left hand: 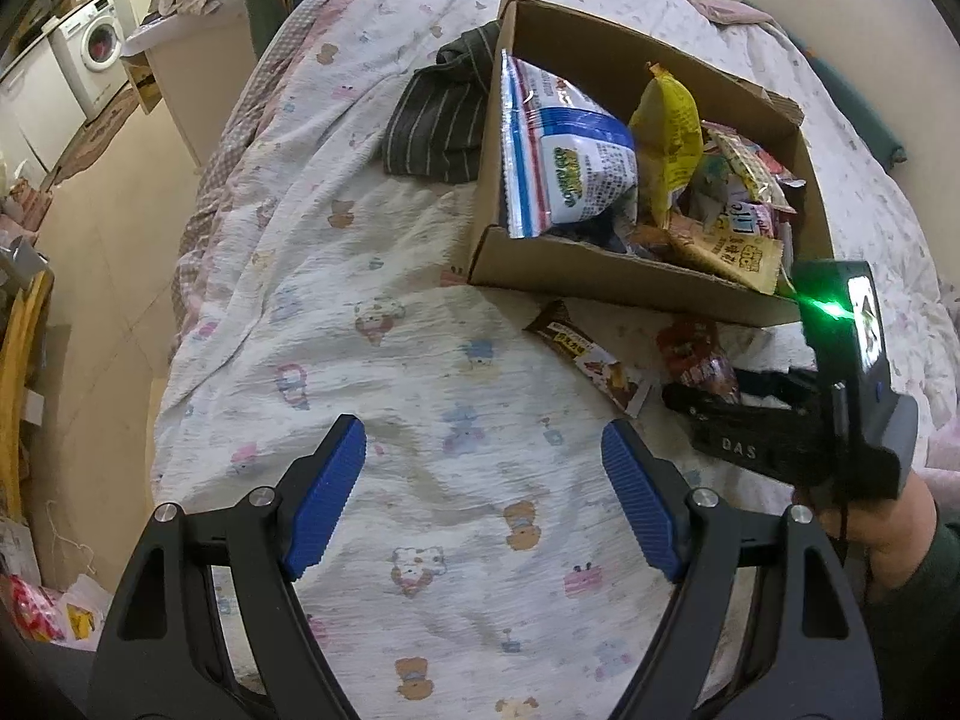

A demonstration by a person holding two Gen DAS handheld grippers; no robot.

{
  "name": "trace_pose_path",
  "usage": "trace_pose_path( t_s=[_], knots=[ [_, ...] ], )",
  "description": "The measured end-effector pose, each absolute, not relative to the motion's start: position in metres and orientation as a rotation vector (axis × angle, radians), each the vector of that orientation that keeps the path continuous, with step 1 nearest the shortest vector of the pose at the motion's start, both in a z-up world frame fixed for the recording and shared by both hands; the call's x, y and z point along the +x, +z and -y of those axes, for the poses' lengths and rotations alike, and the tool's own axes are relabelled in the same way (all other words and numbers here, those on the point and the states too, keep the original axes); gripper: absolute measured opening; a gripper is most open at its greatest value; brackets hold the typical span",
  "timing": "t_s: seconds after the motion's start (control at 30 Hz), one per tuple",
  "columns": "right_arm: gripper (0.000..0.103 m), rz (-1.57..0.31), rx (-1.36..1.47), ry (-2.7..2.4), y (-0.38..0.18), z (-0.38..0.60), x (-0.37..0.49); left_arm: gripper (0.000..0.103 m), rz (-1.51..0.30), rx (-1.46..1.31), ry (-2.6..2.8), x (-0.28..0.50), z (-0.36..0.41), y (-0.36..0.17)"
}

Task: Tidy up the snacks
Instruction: 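Grasp the red beef-jerky packet with the right gripper while the left grasps the brown chocolate bar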

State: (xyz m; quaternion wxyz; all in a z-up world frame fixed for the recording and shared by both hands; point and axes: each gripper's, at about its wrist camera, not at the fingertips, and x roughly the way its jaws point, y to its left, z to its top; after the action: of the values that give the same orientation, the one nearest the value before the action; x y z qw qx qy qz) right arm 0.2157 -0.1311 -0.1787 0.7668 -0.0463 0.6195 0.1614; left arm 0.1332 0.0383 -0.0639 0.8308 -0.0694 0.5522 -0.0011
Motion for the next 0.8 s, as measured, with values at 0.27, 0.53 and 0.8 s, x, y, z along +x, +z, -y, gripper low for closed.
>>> trace_pose_path(
  t_s=[0.27, 0.53, 0.8],
  knots=[
    [0.045, -1.380, 0.014, 0.384, -0.174, 0.160, 0.194, 0.078, -1.189, -0.162, 0.033, 0.147, -0.023, -0.075],
    [0.043, -1.340, 0.106, 0.330, -0.164, 0.199, 0.180, 0.078, -1.209, -0.196, 0.027, 0.166, 0.017, -0.096],
    [0.043, -1.332, 0.161, 0.291, -0.159, 0.218, 0.183, 0.077, -1.191, -0.170, 0.095, 0.196, 0.049, -0.126]
  ],
)
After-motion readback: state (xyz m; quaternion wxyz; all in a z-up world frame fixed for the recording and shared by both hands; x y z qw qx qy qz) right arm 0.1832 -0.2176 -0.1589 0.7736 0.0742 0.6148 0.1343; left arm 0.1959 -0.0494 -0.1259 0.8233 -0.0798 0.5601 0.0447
